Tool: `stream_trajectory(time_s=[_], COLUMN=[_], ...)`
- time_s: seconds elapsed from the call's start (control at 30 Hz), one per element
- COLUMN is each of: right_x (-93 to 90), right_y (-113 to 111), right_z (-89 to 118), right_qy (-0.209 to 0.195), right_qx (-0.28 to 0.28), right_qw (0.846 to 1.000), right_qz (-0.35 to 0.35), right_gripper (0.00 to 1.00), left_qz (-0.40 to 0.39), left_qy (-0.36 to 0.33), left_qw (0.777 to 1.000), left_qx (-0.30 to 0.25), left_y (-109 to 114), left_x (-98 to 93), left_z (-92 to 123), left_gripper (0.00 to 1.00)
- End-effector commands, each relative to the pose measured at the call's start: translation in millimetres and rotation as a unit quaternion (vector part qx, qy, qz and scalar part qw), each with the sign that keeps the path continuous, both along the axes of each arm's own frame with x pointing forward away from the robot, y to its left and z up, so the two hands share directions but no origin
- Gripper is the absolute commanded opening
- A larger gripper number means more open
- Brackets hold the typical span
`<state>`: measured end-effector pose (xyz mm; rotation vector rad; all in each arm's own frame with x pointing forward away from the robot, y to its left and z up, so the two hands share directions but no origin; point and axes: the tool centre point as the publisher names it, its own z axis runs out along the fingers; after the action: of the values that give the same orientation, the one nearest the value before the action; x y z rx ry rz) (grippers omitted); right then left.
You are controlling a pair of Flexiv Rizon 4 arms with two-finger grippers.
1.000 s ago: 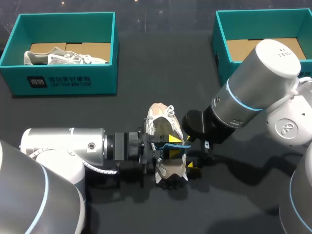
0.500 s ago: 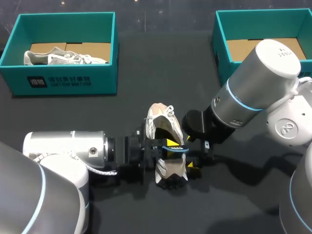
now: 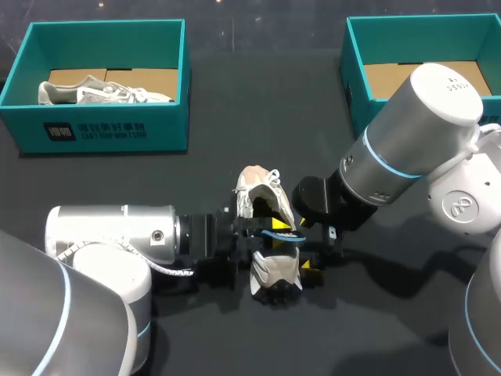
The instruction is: Take the shoe out of the shoebox, open the shoe tongue, remove and reinsert the insole, then place the shoe into the shoebox
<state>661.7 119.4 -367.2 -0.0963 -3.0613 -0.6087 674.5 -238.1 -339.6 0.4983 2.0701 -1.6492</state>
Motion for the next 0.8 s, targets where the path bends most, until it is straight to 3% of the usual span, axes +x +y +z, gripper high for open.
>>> stream_trajectory(time_s=[0.03, 0.13, 0.4, 0.47, 0.53, 0.6, 0.8], right_x=[-1.1, -1.1, -1.1, -1.1, -1.1, -1.1, -1.1], right_y=[0, 0, 0, 0, 0, 0, 0], right_z=[-1, -1, -1, -1, -1, -1, -1], right_qy=[-0.001, -0.001, -0.001, -0.001, -0.001, -0.001, -0.001], right_qx=[0.000, 0.000, 0.000, 0.000, 0.000, 0.000, 0.000], right_qw=[1.000, 1.000, 1.000, 1.000, 1.000, 1.000, 1.000], right_qz=[0.000, 0.000, 0.000, 0.000, 0.000, 0.000, 0.000], right_gripper=[1.00, 1.00, 1.00, 1.00, 1.00, 1.00, 1.00], left_qz=[-0.002, -0.010, -0.020, -0.021, -0.022, -0.024, -0.023], left_qy=[0.000, -0.001, -0.004, -0.004, -0.007, -0.010, -0.038], left_qw=[1.000, 1.000, 1.000, 1.000, 0.999, 0.999, 0.999], left_qx=[-0.003, -0.010, -0.022, -0.023, -0.023, -0.023, -0.003], left_y=[7, 10, 17, 16, 15, 13, 3], left_x=[-7.7, -13.4, -28.0, -30.3, -31.5, -32.0, -25.9], left_z=[11, 17, 33, 36, 37, 36, 21], left_gripper=[0.38, 0.44, 0.42, 0.38, 0.23, 0.00, 0.00])
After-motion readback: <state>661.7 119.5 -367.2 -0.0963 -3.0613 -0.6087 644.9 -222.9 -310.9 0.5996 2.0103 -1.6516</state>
